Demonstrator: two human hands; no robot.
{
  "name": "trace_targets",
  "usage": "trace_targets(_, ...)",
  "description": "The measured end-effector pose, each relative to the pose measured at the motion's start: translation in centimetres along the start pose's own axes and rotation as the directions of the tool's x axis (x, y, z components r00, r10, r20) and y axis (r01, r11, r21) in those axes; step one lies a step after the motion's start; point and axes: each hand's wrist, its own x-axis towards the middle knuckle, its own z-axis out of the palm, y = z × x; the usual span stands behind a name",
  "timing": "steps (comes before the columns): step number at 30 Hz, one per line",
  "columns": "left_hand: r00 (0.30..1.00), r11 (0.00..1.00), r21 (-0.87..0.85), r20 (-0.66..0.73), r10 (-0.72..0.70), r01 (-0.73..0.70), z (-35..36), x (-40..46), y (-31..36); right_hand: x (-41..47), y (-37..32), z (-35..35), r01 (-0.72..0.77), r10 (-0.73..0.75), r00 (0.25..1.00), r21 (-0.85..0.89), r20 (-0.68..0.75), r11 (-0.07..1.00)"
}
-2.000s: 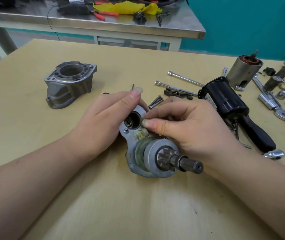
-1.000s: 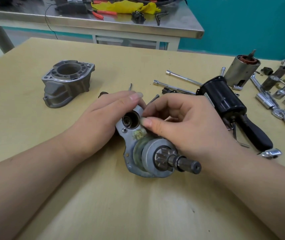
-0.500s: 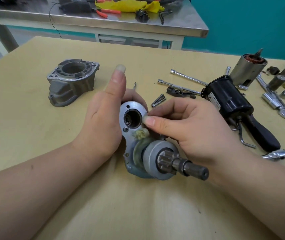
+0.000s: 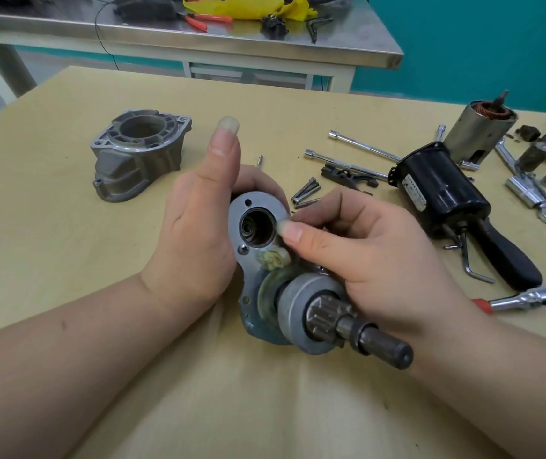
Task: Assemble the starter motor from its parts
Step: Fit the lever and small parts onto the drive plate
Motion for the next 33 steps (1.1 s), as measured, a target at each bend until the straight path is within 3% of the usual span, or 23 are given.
trace_targets(4, 0.997, 0.996, -0.057, 0.005, 0.071, -0.071, -0.1, -0.2, 0.3, -0.8, 0.3, 0.9, 0.006, -0.008, 1.0, 0.111, 0.017, 0.994)
trace_targets(16, 1.0, 0.995, -0.1, -0.01, 0.029, -0.03, 0.1, 0.0, 0.7, -1.3, -0.5, 1.4, -0.161, 0.159, 0.986, -0.034, -0.054, 0.986)
trace_targets(22, 0.998, 0.995, -0.083, -0.038, 0.044, -0.047, 0.3, -0.1, 0.8, -1.4, -0.7, 1.4, -0.155, 0.155, 0.988, -0.08, -0.003, 0.985)
trace_targets(27, 1.0, 0.989, -0.144, 0.006, -0.017, 0.018, 0.4, 0.1, 1.3, -1.0, -1.2, 0.9, -0.132, 0.133, 0.991, -0.091, 0.007, 0.987)
trace_targets(33, 0.997, 0.997, -0.049, 0.058, -0.055, 0.058, 0.2, 1.0, 1.1, -0.4, -1.2, 0.4, -0.141, 0.139, 0.99, -0.087, -0.025, 0.986)
